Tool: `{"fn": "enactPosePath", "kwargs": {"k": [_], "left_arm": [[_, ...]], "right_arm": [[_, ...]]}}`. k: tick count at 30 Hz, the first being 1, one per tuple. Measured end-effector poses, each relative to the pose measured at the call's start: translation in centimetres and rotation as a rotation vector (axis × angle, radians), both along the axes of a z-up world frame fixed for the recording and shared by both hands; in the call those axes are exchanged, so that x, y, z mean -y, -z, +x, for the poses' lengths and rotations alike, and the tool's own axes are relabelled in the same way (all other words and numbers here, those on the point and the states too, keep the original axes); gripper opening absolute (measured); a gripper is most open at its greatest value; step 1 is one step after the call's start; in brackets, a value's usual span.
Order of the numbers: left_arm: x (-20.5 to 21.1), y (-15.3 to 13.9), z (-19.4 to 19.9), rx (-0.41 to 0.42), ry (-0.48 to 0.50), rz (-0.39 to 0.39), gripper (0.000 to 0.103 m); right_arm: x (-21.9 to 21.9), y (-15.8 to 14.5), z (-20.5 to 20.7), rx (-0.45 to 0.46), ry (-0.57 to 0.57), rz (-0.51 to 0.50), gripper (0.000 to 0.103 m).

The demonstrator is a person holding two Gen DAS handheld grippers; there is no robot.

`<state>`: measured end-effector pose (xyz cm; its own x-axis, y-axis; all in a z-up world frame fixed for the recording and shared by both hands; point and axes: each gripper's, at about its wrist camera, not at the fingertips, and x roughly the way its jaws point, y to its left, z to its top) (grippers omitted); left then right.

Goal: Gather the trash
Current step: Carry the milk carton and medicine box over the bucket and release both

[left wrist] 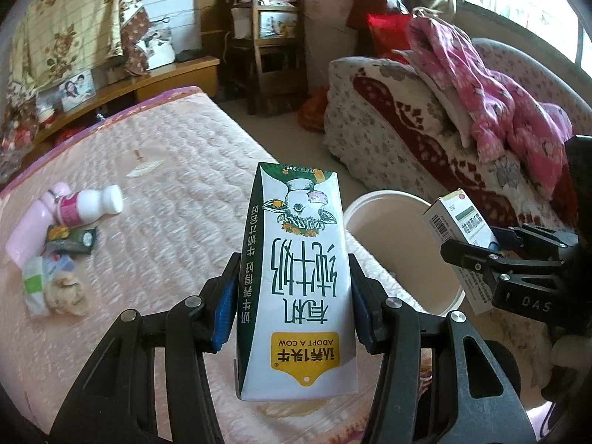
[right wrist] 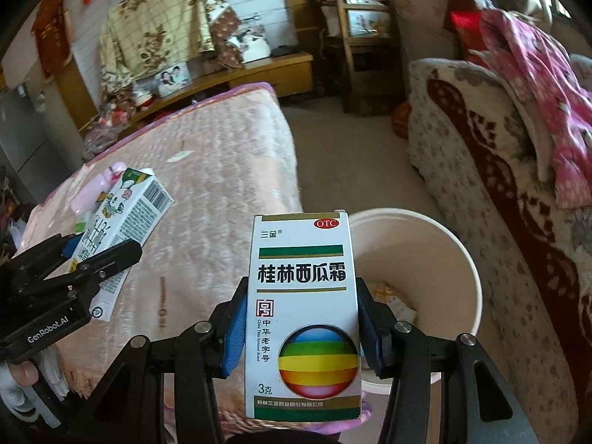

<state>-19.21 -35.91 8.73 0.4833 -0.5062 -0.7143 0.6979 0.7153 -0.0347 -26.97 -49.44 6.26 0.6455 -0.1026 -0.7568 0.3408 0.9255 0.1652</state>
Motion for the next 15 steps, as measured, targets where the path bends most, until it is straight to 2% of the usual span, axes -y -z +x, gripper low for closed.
{"fn": "enactPosePath", "kwargs": {"k": [15], "left_arm": [[5.3, 1.4, -0.6, -0.056, 0.083, 0.001, 0.051]], "right_arm": [[3.4, 2.1, -1.6, -0.026, 0.082, 0.028, 0.05]]}}
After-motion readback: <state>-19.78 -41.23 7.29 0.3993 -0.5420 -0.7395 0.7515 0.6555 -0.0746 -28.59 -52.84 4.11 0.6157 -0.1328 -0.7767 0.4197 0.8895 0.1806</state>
